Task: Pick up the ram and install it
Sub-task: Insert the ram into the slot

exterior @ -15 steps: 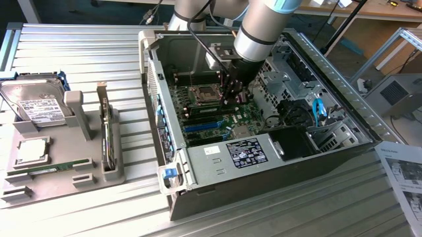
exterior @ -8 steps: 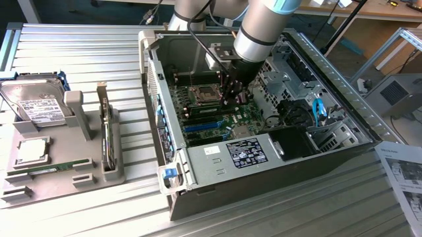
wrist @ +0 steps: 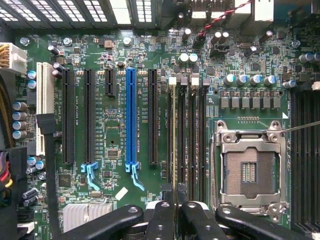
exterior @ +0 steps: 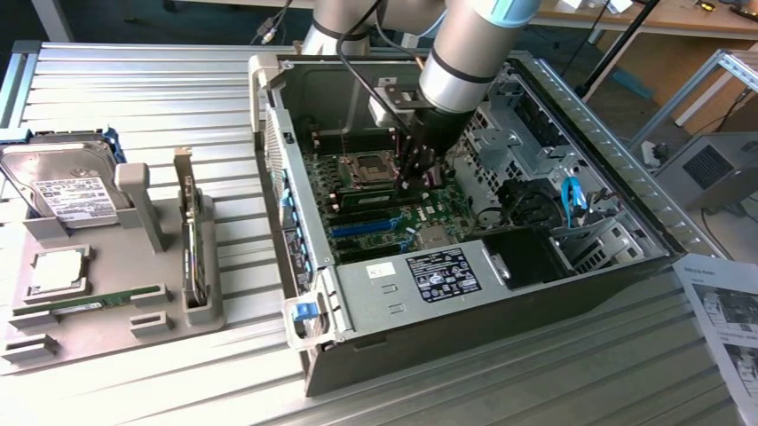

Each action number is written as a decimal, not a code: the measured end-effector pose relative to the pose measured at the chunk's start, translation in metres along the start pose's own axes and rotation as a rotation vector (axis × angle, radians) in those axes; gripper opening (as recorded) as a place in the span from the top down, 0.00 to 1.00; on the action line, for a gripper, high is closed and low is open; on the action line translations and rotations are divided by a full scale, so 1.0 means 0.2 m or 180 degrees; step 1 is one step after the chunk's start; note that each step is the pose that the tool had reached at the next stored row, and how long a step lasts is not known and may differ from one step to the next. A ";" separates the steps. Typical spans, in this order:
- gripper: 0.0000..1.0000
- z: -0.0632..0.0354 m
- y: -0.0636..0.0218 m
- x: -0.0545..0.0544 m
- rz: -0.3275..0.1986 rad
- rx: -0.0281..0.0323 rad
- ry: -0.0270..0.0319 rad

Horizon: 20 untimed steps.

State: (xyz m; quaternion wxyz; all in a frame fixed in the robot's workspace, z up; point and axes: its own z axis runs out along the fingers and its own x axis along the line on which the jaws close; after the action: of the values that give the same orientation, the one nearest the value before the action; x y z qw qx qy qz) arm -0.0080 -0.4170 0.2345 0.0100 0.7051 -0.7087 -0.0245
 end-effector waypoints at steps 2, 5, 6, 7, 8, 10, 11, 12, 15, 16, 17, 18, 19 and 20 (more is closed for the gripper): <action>0.88 0.002 0.000 0.00 0.0000 0.0000 0.0000; 0.88 0.004 0.000 0.00 0.0000 0.0000 0.0000; 0.88 0.005 0.000 0.00 0.0000 0.0000 0.0000; 0.88 0.005 0.000 0.00 0.0000 0.0000 0.0000; 0.88 0.005 0.000 0.00 0.0000 0.0000 0.0000; 0.88 0.005 0.000 0.00 0.0000 0.0000 0.0000; 0.88 0.005 0.000 0.00 0.0000 0.0000 0.0000; 0.88 0.005 0.000 0.00 0.0000 0.0000 0.0000; 0.87 0.005 0.000 0.00 0.0000 0.0000 0.0000; 0.81 0.005 0.000 0.00 0.0000 0.0000 0.0000; 0.75 0.005 0.000 0.00 0.0000 0.0000 0.0000; 0.69 0.005 0.000 0.00 0.0000 0.0000 0.0000; 0.69 0.005 0.000 0.00 0.0000 0.0000 0.0000; 0.63 0.005 0.000 0.00 0.0000 0.0000 0.0000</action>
State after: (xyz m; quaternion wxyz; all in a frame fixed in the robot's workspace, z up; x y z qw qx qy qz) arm -0.0080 -0.4169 0.2335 0.0100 0.7051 -0.7087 -0.0245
